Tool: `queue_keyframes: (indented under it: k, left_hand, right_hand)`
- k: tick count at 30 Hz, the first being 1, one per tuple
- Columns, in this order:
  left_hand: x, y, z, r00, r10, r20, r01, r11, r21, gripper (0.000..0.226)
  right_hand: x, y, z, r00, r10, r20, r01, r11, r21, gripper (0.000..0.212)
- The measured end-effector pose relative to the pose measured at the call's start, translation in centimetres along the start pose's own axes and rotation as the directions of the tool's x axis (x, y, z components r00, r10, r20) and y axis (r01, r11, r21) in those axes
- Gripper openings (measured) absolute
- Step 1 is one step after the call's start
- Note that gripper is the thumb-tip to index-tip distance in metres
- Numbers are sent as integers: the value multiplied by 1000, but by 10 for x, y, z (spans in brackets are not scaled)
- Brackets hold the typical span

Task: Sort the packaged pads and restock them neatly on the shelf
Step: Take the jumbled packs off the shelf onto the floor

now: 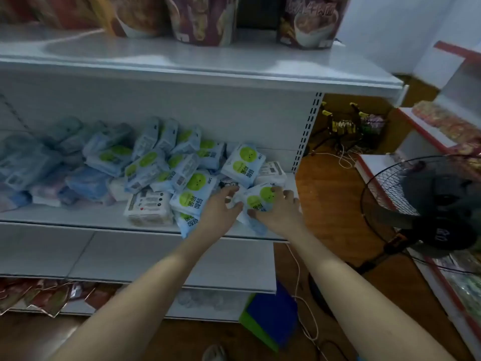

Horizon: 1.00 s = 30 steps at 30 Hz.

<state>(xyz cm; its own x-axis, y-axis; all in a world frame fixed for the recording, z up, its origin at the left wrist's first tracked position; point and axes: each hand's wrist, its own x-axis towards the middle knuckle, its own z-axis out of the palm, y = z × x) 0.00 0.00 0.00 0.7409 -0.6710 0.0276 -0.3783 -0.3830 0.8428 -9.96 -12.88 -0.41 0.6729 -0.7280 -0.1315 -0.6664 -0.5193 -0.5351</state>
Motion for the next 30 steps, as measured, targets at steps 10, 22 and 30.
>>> queue_keyframes:
  k: [10, 22, 30]
  left_hand:
    - [30, -21, -1, 991, 133, -1, -132, 988, 85, 28]
    - [42, 9, -2, 972, -6, 235, 84, 943, -323, 42]
    - [28, -5, -16, 989, -109, -97, 84, 970, -226, 49]
  right_hand:
    - [32, -3, 18, 994, -14, 105, 31, 987, -160, 110]
    - [22, 20, -37, 626, -763, 158, 779, 610, -142, 101]
    - [62, 13, -30, 875, -391, 285, 163, 793, 586, 77]
